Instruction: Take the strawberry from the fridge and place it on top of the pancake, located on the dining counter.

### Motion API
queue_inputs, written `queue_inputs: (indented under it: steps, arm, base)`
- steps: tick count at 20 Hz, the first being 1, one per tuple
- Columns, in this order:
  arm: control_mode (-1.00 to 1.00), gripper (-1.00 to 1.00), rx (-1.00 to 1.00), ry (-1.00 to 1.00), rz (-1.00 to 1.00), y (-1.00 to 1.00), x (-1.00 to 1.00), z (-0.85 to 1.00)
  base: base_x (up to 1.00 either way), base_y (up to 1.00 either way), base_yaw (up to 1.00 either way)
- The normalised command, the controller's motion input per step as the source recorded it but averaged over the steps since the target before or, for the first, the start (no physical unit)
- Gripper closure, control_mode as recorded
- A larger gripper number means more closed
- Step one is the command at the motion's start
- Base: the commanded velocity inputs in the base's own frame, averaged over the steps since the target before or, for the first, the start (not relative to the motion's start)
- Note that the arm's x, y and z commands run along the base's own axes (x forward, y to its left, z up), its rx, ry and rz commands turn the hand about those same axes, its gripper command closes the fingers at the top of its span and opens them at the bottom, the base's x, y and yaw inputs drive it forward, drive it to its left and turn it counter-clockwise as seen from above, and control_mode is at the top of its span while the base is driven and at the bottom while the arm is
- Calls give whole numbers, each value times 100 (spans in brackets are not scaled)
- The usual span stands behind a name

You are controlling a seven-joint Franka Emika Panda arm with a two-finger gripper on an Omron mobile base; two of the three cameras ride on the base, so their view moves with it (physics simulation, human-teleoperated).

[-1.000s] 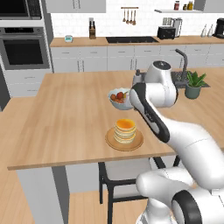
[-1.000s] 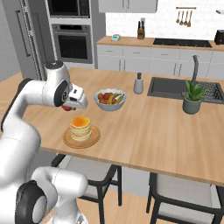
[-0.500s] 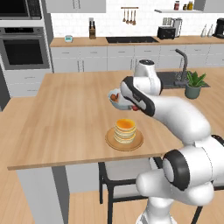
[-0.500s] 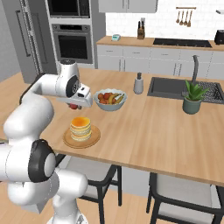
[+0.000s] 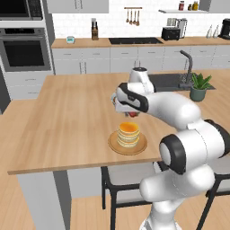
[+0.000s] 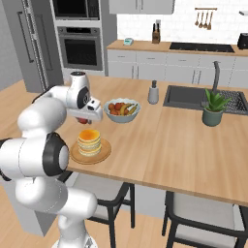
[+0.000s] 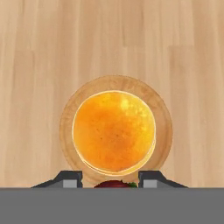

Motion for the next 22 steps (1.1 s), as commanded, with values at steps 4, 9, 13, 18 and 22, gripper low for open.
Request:
queue_inputs:
  steps: [4,9,13,18,22]
  arm:
    - [-100,100,0,1,0,0,4,-35]
    - [-100,100,0,0,0,0,0,-31]
    - [-100,100,0,0,0,0,4,-31]
    - [-100,100,0,0,0,0,7,-16]
    - [-100,100,0,-1,0,0,16,-7]
  base:
    - [0,0,0]
    - [0,0,0]
    - [0,0,0]
    - [0,0,0]
    - [0,0,0]
